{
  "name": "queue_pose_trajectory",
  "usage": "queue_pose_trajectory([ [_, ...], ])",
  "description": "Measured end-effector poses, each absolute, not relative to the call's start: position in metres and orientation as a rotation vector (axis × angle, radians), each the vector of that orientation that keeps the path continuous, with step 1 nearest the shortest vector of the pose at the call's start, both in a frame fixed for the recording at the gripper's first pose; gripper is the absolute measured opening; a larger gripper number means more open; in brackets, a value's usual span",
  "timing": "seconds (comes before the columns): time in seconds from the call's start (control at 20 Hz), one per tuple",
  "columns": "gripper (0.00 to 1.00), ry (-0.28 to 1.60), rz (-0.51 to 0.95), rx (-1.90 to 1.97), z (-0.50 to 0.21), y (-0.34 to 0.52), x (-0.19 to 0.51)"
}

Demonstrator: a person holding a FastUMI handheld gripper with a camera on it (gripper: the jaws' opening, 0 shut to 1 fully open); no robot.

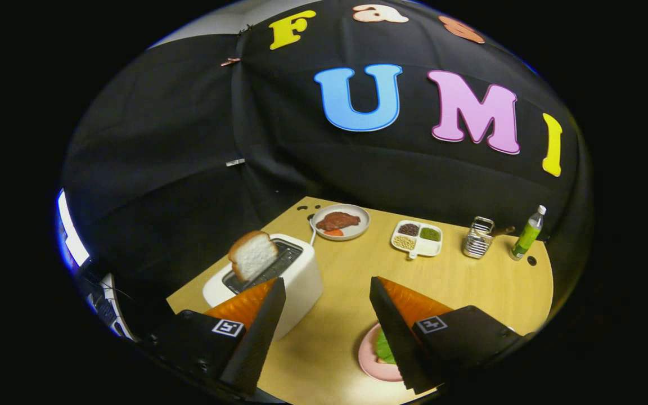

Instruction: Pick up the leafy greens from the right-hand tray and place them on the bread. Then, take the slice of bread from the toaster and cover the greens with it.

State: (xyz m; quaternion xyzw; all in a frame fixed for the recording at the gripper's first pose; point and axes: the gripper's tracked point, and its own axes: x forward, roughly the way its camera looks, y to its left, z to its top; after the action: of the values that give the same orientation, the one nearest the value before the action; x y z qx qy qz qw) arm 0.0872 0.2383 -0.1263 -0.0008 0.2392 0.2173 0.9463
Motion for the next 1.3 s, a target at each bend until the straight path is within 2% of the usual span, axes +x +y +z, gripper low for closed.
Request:
queue_pose_trajectory([
  [0.55,0.97,0.532,0.582,-0.065,-0.145,0.371,0.095],
  [0.8,0.98,0.578,0.560,-0.093,-0.176,0.406,0.121],
  [1.15,0.98,0.634,0.472,-0.115,-0.205,0.414,0.140],
  [1.25,0.92,0.665,0.463,-0.112,-0.210,0.413,0.138],
  [1.3,0.79,0.678,0.455,-0.114,-0.213,0.412,0.138],
])
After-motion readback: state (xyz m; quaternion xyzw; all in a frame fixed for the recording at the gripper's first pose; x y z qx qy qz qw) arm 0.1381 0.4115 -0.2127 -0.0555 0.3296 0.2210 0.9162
